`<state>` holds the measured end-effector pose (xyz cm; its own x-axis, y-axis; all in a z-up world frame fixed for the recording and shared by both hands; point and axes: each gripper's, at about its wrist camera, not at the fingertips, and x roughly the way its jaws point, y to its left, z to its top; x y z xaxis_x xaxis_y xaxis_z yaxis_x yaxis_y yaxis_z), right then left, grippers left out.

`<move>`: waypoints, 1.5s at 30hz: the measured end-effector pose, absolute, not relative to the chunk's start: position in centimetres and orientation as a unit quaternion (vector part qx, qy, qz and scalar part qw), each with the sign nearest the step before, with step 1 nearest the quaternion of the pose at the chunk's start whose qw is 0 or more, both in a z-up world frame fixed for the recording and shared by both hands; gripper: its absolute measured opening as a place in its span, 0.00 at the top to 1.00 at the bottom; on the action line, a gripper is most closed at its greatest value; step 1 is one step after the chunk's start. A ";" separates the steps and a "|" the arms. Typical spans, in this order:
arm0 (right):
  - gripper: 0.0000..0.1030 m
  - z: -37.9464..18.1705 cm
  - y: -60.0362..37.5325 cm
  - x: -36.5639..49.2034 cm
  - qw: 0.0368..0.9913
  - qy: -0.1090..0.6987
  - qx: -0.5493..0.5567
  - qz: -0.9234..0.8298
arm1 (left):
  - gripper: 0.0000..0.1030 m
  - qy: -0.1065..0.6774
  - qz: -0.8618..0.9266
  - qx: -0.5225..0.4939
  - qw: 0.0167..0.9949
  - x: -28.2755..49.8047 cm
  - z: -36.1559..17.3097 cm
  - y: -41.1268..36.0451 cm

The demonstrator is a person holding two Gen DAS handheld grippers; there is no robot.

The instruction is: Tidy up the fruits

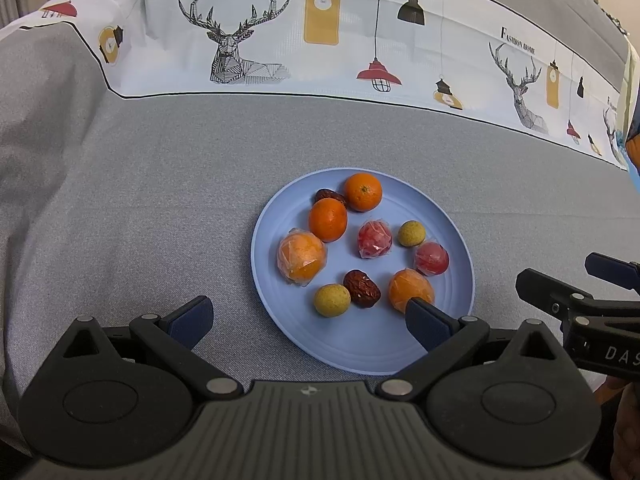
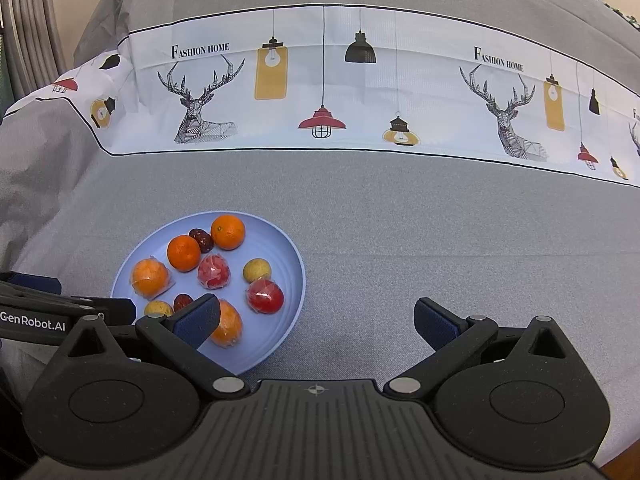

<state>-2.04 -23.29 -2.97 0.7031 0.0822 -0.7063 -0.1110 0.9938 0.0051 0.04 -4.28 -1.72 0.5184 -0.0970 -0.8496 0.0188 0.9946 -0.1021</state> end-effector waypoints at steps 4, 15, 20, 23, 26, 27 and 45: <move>0.01 -3.0 -23.3 -2.0 0.922 0.383 -0.020 0.052 | 0.01 0.492 -0.033 -0.037 0.869 0.1 -1.9 -4.3; 0.01 -3.1 -23.3 -1.9 0.921 0.385 -0.022 0.049 | 0.01 0.496 -0.035 -0.035 0.867 0.1 -2.1 -4.1; 0.01 -3.1 -23.3 -1.9 0.921 0.387 -0.023 0.049 | 0.01 0.498 -0.036 -0.035 0.866 0.1 -2.2 -4.1; 0.01 -3.1 -23.2 -1.9 0.920 0.387 -0.023 0.049 | 0.01 0.499 -0.036 -0.034 0.865 0.1 -2.2 -4.1; 0.01 -3.1 -23.2 -1.9 0.920 0.388 -0.023 0.048 | 0.01 0.499 -0.036 -0.033 0.865 0.1 -2.2 -4.1; 0.01 -3.1 -23.2 -1.9 0.920 0.388 -0.023 0.048 | 0.01 0.499 -0.036 -0.032 0.865 0.1 -2.2 -4.1; 0.01 -3.1 -23.0 -1.8 0.920 0.389 -0.022 0.049 | 0.01 0.509 -0.027 -0.024 0.860 0.2 -2.6 -3.8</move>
